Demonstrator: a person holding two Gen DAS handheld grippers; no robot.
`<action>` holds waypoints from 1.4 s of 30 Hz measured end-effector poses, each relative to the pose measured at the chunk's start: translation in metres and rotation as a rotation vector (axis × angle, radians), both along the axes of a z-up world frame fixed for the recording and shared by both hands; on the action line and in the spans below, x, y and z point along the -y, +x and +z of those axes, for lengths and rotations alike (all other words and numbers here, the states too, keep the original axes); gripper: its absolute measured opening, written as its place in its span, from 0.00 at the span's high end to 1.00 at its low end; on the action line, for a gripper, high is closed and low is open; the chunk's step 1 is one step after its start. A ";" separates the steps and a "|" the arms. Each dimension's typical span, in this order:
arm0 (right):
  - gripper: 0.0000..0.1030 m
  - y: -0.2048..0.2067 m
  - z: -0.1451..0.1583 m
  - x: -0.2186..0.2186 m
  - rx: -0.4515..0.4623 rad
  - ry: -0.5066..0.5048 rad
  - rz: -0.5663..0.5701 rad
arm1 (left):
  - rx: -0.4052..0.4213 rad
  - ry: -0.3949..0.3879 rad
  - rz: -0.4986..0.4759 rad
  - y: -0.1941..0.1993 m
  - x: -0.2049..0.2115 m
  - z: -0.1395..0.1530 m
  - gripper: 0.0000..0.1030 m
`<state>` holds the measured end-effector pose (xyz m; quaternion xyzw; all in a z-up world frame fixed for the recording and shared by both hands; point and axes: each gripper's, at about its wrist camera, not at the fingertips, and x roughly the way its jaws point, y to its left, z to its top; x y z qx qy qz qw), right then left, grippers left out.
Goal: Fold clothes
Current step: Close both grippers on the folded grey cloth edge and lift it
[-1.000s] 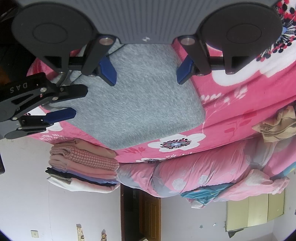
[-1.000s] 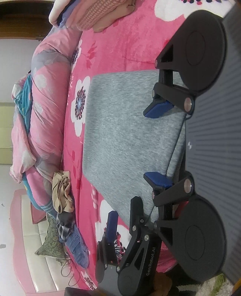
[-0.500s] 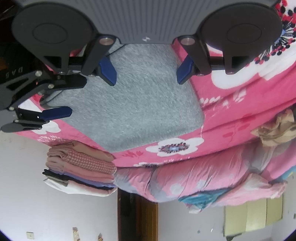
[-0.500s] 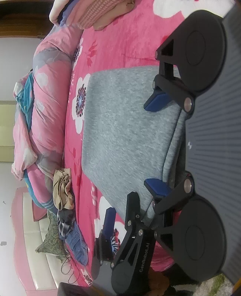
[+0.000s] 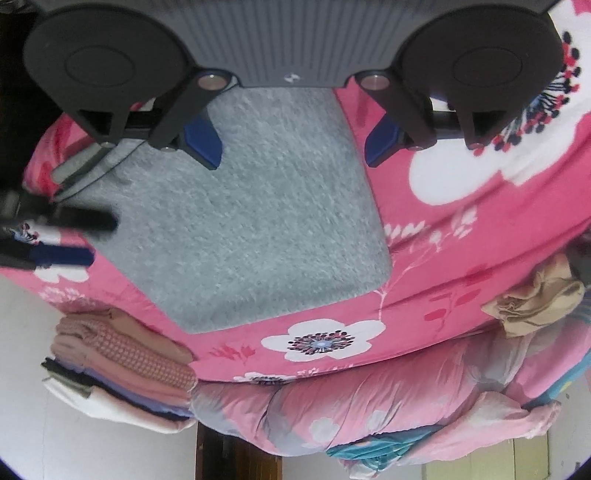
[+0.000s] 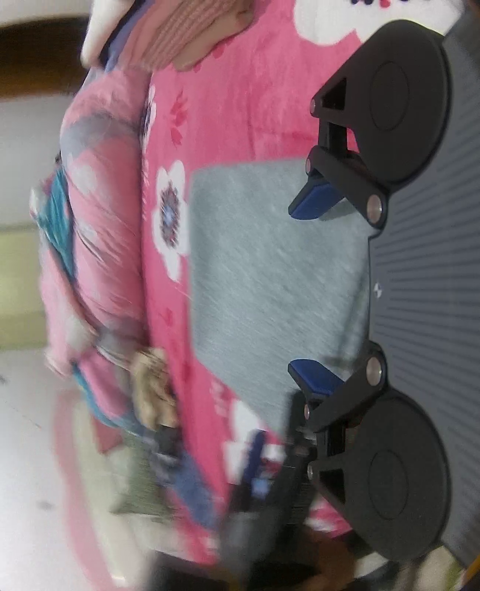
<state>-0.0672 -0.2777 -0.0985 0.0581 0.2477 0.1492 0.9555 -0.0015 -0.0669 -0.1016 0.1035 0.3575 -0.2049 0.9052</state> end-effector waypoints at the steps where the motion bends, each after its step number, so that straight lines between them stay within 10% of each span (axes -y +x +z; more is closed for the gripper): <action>1: 0.18 0.002 0.002 0.010 -0.007 0.052 -0.021 | 0.002 0.013 0.005 0.000 0.002 0.001 0.15; 13: 0.16 0.065 -0.031 0.094 -0.332 0.492 -0.023 | 0.000 0.115 0.046 0.000 0.020 0.008 0.10; 20: 0.05 0.110 -0.047 0.085 -0.433 0.541 0.102 | 0.004 0.140 0.050 0.000 0.024 0.009 0.10; 42: 0.02 0.126 -0.064 0.107 -0.413 0.719 0.138 | -0.004 0.118 0.061 0.002 0.023 0.011 0.10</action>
